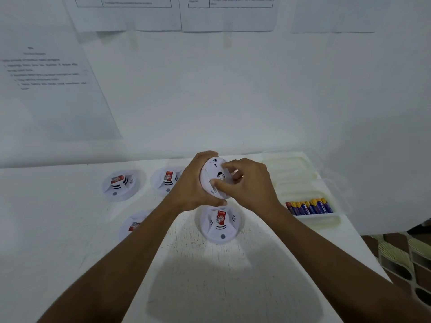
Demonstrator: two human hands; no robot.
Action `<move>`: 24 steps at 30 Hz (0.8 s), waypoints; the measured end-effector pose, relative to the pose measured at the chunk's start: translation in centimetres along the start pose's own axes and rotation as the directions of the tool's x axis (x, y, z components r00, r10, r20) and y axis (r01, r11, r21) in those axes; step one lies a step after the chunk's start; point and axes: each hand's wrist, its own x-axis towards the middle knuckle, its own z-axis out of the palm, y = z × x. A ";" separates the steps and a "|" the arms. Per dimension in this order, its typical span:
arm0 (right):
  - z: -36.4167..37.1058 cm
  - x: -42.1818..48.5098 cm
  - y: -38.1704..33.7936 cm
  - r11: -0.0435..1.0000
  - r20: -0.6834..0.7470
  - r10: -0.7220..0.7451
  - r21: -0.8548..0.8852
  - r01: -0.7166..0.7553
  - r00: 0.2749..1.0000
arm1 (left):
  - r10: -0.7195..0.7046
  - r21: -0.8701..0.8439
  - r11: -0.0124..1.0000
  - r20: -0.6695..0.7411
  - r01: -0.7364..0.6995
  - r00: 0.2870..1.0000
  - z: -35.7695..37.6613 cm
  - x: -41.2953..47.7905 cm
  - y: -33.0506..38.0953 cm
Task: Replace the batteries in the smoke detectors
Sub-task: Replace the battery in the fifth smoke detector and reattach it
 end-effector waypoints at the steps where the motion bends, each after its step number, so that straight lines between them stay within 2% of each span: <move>1: 0.1 0.0 -0.1 0.999 0.002 0.025 0.025 -0.025 1.000 | -0.019 -0.002 1.000 0.011 0.019 1.000 -0.1 -0.1 0.2; 6: 0.2 0.1 -0.1 0.972 0.084 0.138 0.179 -0.151 0.987 | -0.052 0.025 0.998 -0.007 0.052 0.999 -0.5 -0.2 0.1; 9: -0.3 0.2 0.1 0.873 0.208 0.235 0.385 -0.300 0.950 | -0.069 0.049 0.996 -0.061 0.072 0.996 -0.7 -0.2 0.5; 11: -0.7 0.1 -0.2 0.814 0.243 0.260 0.465 -0.347 0.935 | -0.066 0.094 0.993 -0.088 0.074 0.994 -0.6 -0.2 1.1; 16: -0.8 0.4 -1.4 0.876 0.190 0.248 0.375 -0.303 0.950 | -0.030 0.197 0.979 -0.134 0.056 0.991 0.3 0.0 1.9; 21: -1.5 0.7 -0.7 0.862 0.208 0.226 0.412 -0.295 0.952 | -0.120 0.083 0.988 -0.077 0.127 0.990 -0.4 -0.4 1.9; 24: -1.9 1.3 0.7 0.819 0.193 0.247 0.481 -0.311 0.950 | -0.142 -0.131 0.981 -0.005 0.140 0.990 -1.7 -0.8 2.4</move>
